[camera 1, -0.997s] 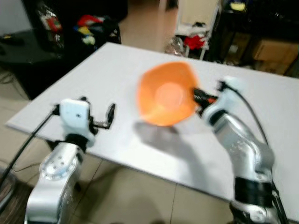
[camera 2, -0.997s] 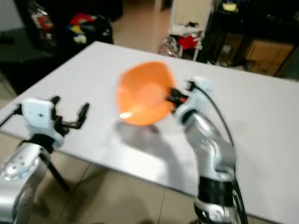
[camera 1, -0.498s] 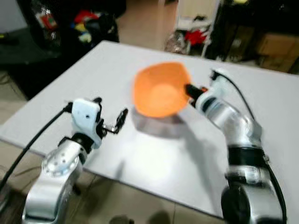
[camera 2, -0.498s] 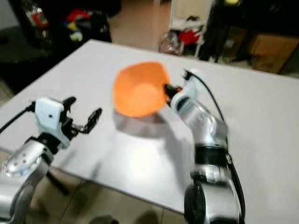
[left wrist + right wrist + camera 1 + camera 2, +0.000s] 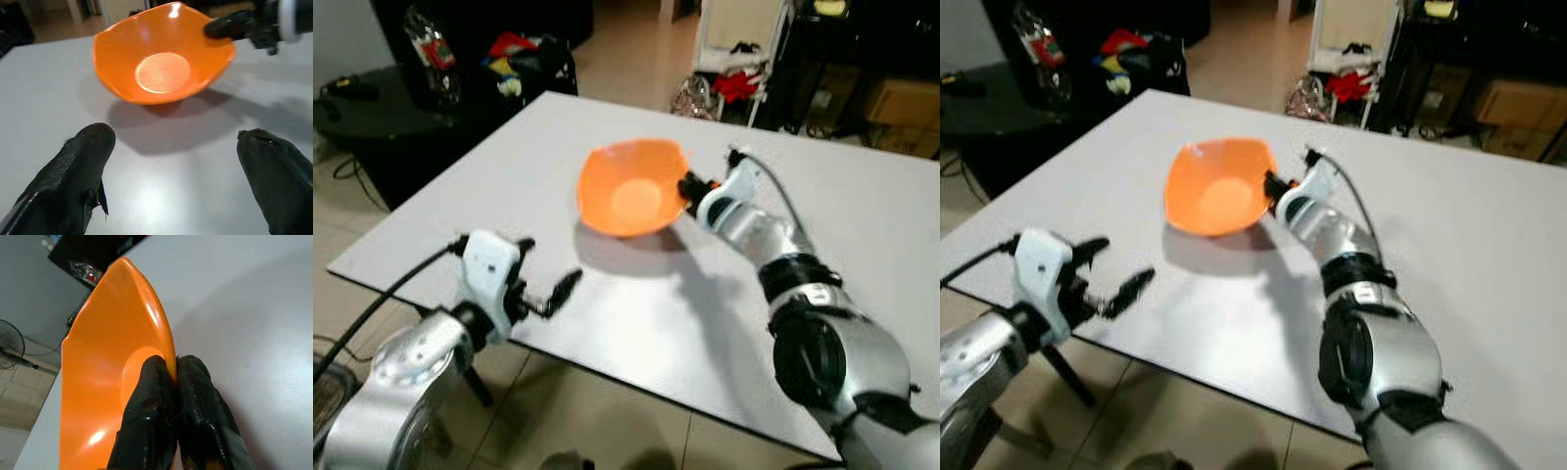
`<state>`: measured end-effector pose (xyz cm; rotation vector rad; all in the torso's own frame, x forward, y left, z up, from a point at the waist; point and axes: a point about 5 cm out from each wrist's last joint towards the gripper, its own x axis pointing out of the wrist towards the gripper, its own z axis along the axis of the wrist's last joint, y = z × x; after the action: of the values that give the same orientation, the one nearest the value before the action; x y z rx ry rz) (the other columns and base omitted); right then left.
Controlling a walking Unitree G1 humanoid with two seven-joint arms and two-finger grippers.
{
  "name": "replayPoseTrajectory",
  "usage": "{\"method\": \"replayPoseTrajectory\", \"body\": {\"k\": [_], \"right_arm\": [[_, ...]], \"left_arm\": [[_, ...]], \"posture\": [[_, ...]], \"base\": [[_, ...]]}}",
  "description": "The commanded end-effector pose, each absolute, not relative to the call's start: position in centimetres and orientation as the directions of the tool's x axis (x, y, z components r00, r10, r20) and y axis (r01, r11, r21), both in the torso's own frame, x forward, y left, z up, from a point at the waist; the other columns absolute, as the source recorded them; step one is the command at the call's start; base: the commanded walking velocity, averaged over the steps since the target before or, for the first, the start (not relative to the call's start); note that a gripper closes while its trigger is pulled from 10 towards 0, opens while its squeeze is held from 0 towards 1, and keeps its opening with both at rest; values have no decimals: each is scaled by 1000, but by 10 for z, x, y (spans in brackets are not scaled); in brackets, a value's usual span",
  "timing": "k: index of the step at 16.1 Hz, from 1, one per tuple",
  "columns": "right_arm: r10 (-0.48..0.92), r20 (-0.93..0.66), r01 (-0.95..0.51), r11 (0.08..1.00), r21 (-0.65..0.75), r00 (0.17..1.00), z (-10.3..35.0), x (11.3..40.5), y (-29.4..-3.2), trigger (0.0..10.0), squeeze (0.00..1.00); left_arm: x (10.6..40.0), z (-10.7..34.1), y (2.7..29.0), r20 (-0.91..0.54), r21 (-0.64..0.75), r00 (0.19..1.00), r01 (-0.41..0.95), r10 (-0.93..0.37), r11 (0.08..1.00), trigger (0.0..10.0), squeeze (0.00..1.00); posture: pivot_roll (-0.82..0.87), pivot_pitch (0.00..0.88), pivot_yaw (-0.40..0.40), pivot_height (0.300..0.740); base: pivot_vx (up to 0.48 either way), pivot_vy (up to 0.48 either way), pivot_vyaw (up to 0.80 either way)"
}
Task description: Setting the table
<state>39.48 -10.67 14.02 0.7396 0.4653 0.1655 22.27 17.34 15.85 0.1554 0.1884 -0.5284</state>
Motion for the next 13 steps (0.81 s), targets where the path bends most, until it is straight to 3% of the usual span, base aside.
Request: {"method": "replayPoseTrajectory", "body": {"k": [1, 8, 9, 10, 13], "right_arm": [[283, -315, 13, 725, 689, 906, 151, 400, -105, 10000, 0], [288, -356, 88, 656, 750, 889, 140, 396, -92, 10000, 0], [284, -363, 91, 665, 742, 888, 139, 396, -92, 10000, 420], [280, -367, 97, 663, 742, 887, 138, 396, -94, 10000, 1000], [274, -357, 98, 656, 748, 893, 141, 398, -99, 10000, 1000]], "left_arm": [[221, 162, 174, -222, 104, 842, 522, -492, 846, 10000, 0], [208, 163, 174, -258, 85, 825, 538, -503, 839, 10000, 0], [208, 164, 173, -259, 83, 821, 543, -508, 836, 10000, 0], [208, 165, 173, -261, 80, 817, 549, -514, 832, 10000, 0], [211, 165, 171, -261, 73, 803, 570, -536, 819, 10000, 0]], "posture": [[148, 0, 21, 740], [184, 0, 7, 740], [183, 0, 9, 740], [176, 0, 14, 740], [158, 0, 27, 740]], "base": [[0, 0, 0], [0, 0, 0], [0, 0, 0], [0, 0, 0], [0, 0, 0]]}}
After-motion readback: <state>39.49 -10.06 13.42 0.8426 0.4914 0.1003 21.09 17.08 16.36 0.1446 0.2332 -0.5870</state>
